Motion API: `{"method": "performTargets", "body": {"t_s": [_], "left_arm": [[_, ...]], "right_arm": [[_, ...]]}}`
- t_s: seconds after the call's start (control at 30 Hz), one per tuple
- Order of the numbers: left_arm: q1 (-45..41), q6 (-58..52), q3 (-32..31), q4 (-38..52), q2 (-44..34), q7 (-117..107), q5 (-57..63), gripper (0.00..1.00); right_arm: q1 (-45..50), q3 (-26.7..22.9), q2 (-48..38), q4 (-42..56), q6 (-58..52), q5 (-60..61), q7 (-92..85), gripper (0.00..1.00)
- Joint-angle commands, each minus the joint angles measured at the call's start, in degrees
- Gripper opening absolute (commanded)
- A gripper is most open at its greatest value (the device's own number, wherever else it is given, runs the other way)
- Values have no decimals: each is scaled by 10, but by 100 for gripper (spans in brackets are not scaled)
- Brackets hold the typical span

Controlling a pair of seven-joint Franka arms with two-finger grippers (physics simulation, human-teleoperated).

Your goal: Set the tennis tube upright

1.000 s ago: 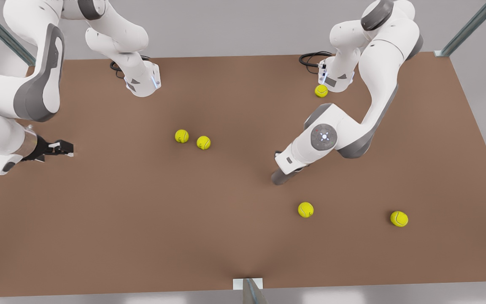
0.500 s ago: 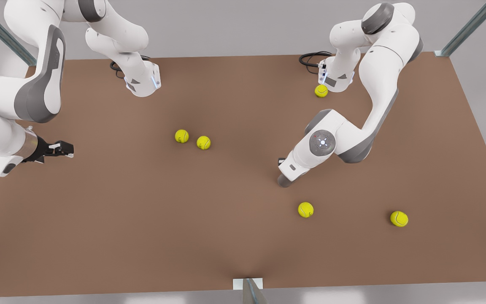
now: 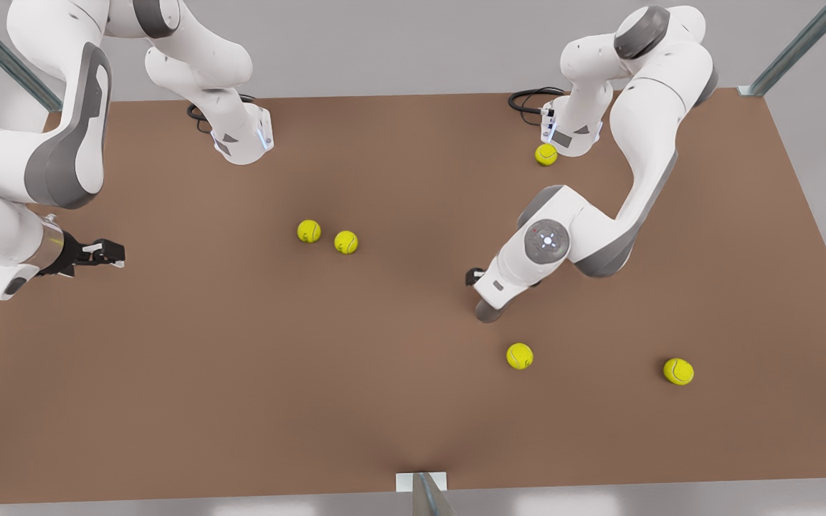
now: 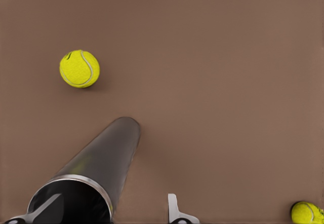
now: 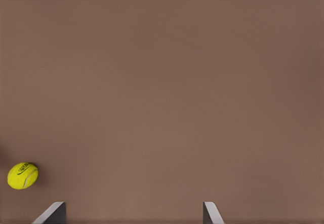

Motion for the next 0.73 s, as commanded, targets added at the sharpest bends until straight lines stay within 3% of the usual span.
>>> {"method": "performTargets", "body": {"t_s": [0.0, 0.13, 0.23, 0.33, 0.37, 0.4, 0.43, 0.7], "left_arm": [[0, -34, -3, 12, -1, -26, -1, 100], [-1, -106, -13, 60, -1, -25, 2, 100], [1, -300, -29, 218, -1, -25, 8, 100], [56, -343, -26, 283, -9, 8, 45, 100], [36, -341, 69, 260, -64, 171, 26, 100], [-53, -287, 278, 155, -170, 307, -79, 100], [-122, -206, 410, 38, -244, 352, -153, 100], [-126, -239, 410, 71, -216, 353, -166, 100]], "right_arm": [[0, 0, 0, 1, 0, 0, 0, 100], [0, 0, -1, 9, -1, 6, 0, 100], [0, 0, 0, 10, -1, 3, 0, 100], [0, 0, 2, 12, -1, 1, 0, 100], [0, 1, 2, 13, -1, 0, 0, 100], [1, 0, 3, 13, -1, 0, 0, 100], [2, 1, 3, 13, -1, 0, 0, 100], [3, 1, 4, 13, -1, -1, 0, 100]]}}
